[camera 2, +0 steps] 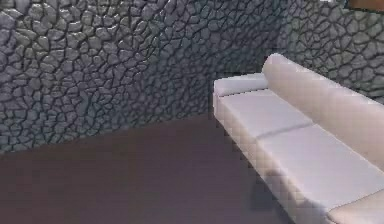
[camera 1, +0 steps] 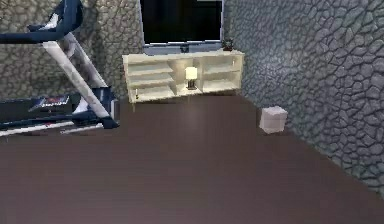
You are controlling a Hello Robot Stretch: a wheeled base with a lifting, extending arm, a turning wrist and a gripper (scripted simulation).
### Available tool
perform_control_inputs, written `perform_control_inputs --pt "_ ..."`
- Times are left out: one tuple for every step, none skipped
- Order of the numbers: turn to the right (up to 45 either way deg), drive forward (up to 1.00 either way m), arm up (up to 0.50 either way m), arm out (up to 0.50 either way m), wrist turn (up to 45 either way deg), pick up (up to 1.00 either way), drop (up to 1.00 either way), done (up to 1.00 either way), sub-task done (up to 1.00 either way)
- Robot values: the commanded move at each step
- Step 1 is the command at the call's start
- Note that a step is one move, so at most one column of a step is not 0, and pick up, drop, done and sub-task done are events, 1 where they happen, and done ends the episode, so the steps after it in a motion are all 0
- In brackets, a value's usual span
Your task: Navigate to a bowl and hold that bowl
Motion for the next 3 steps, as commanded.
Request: perform_control_inputs --pt "-39.0 0.00 0.00 0.00 0.0 0.00 0.00 0.00 0.00" --pt "0.0 0.30 0.00 0.00 0.0 0.00 0.00 0.00 0.00" --pt "-36.0 0.00 0.00 0.00 0.0 0.00 0.00 0.00 0.00"
